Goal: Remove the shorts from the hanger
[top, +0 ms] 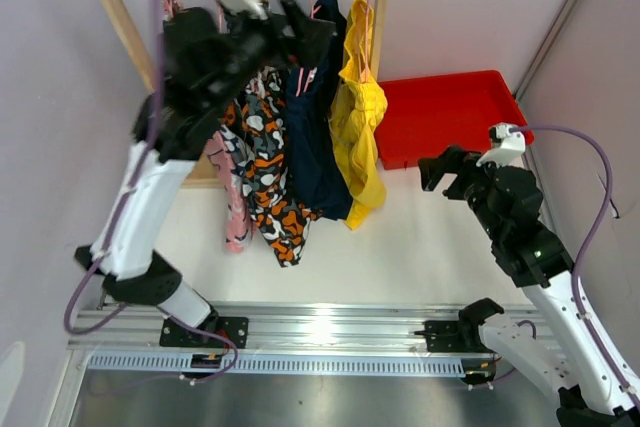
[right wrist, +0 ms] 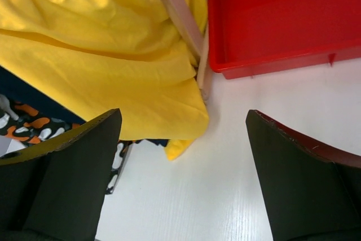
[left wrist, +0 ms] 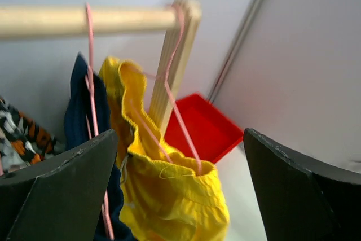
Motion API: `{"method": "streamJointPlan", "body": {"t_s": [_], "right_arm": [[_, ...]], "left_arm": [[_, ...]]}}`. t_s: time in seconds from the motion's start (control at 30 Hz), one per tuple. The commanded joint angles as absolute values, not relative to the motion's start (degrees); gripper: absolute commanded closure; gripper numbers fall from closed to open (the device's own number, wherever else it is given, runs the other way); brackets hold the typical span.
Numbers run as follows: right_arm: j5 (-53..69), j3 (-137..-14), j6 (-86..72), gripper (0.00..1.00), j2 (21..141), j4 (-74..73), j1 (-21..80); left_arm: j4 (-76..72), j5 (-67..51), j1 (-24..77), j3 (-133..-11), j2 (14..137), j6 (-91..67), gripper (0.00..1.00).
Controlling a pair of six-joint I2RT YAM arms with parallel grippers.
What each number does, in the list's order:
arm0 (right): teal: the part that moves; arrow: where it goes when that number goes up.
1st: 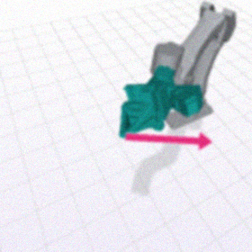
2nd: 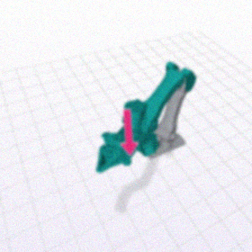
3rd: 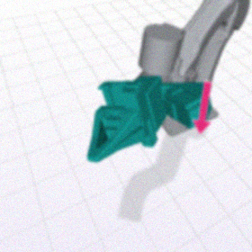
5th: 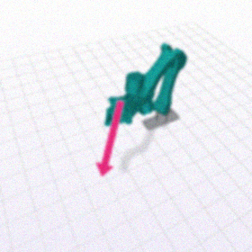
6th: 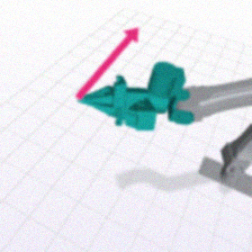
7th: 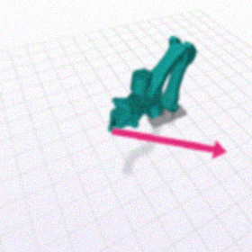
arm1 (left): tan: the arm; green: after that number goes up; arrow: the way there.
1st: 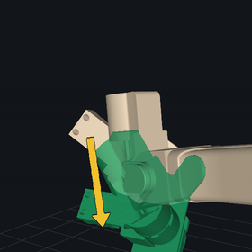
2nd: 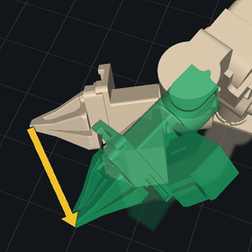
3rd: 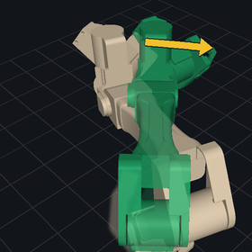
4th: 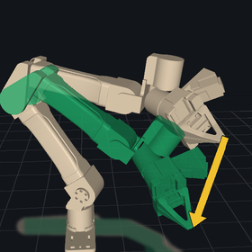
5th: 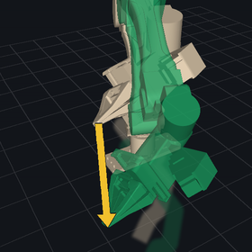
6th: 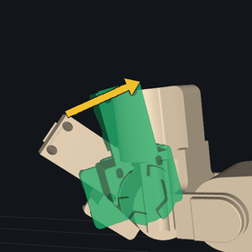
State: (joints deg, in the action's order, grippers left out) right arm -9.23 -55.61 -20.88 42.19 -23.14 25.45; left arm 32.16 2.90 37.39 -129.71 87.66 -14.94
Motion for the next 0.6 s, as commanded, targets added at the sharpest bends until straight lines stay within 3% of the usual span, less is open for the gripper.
{"method": "streamJointPlan", "body": {"t_s": [0.0, 0.57], "right_arm": [[-15.9, -54.5, -21.53, 0.0, 40.61, -26.27, 25.84], [-15.03, -49.66, -23.03, 0.01, 35.25, -28.48, 25.84]], "left_arm": [[36.31, 12.03, 40.25, -132.45, 94.73, -12.92, 0.01], [31.2, 17.14, 44.21, -135.35, 107.31, -15.47, 0.01]]}}
